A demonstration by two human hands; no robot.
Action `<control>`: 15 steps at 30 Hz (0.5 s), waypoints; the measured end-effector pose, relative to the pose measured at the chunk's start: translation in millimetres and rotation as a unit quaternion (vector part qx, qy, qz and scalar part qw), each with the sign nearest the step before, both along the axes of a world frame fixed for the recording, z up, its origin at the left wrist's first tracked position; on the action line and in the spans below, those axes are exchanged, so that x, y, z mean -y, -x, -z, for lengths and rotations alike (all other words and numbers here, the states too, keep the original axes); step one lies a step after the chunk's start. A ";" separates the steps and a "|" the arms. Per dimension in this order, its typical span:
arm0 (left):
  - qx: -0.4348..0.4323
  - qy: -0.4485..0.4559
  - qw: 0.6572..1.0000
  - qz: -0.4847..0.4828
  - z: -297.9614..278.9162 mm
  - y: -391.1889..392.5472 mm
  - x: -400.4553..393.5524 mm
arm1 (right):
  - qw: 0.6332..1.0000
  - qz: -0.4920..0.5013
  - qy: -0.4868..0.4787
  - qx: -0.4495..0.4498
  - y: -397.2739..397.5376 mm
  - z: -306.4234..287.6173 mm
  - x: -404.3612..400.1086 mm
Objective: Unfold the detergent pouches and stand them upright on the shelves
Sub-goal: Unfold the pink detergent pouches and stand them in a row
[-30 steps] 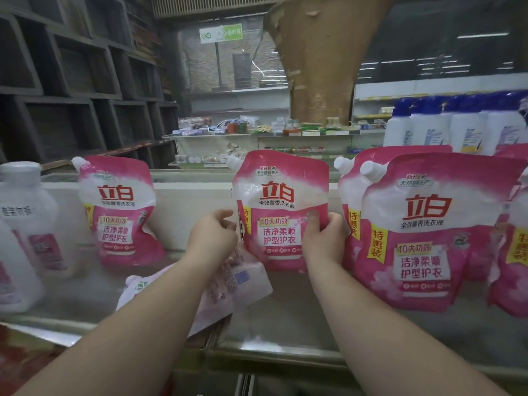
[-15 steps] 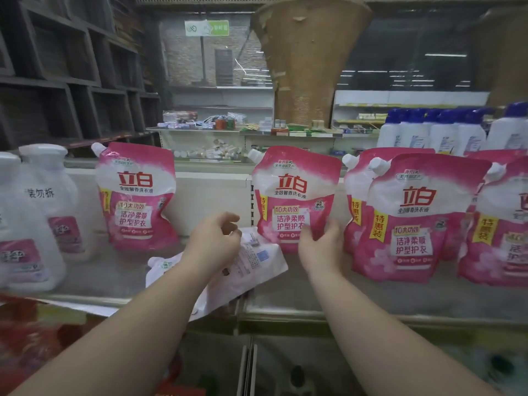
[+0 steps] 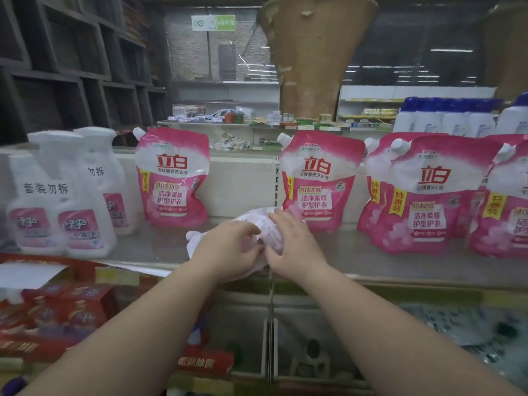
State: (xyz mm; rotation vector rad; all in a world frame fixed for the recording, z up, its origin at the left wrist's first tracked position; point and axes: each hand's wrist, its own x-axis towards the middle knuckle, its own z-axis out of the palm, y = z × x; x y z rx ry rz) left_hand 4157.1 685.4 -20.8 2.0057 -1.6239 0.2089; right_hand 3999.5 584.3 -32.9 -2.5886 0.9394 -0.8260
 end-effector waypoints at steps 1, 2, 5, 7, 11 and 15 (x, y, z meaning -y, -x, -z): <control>-0.003 0.003 1.000 0.004 1.2 0.4 -4.2 | 1.000 0.000 0.006 -0.001 -1.3 0.8 -2.6; -0.004 0.006 1.000 0.004 2.7 0.8 -9.2 | 1.000 0.001 0.010 0.001 -2.5 1.6 -5.1; 0.002 -0.006 1.000 0.008 9.9 -1.3 -25.7 | 1.000 -0.019 -0.006 -0.004 -5.2 8.1 -13.9; 0.004 -0.024 0.999 0.026 15.6 -3.0 -37.1 | 0.999 -0.046 -0.005 -0.015 -4.8 13.0 -21.8; 0.039 -0.058 0.996 0.051 21.4 -8.7 -58.4 | 0.990 -0.084 0.055 -0.097 -3.2 19.8 -33.8; 0.075 -0.016 0.996 0.037 23.6 -20.6 -70.5 | 0.975 -0.079 0.138 -0.154 -7.5 28.2 -38.4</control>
